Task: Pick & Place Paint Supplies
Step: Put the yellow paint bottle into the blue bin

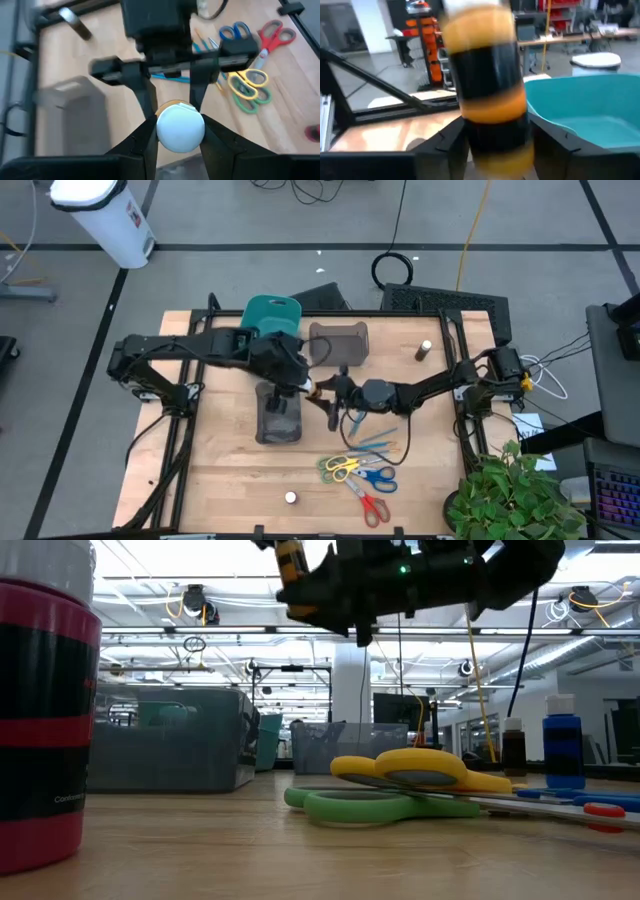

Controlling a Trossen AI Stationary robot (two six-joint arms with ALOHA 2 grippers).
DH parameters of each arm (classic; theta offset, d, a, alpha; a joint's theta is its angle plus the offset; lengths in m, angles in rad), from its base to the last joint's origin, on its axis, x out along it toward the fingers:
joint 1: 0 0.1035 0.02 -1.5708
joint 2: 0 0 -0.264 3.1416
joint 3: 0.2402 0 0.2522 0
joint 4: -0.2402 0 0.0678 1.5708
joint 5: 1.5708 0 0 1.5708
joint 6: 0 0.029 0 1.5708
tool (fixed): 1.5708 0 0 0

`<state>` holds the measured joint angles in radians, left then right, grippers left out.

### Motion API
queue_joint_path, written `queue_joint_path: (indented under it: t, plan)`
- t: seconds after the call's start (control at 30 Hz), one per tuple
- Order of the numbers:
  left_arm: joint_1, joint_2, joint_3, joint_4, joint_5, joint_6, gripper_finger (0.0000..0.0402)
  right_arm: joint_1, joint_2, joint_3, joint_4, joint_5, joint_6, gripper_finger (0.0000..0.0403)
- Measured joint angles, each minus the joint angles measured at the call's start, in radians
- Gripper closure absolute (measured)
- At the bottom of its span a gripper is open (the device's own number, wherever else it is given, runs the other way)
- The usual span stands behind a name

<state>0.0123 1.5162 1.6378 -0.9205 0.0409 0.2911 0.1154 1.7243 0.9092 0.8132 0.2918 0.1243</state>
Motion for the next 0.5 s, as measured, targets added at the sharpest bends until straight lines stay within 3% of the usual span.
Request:
queue_joint_path:
  t: [0.27,0.4,0.5]
  plan:
    - [0.230,-0.069,0.051,-0.087,-0.006,0.010,0.0281,0.010,-0.141,-0.021,-0.189,-0.004,0.002,0.0132]
    - [0.407,-0.081,0.053,-0.133,-0.023,0.003,0.0281,0.013,-0.213,-0.056,-0.239,-0.005,-0.003,0.0113]
    - [0.548,-0.060,0.042,-0.138,0.024,-0.006,0.0281,0.013,-0.275,-0.077,-0.212,-0.005,-0.004,0.0111]
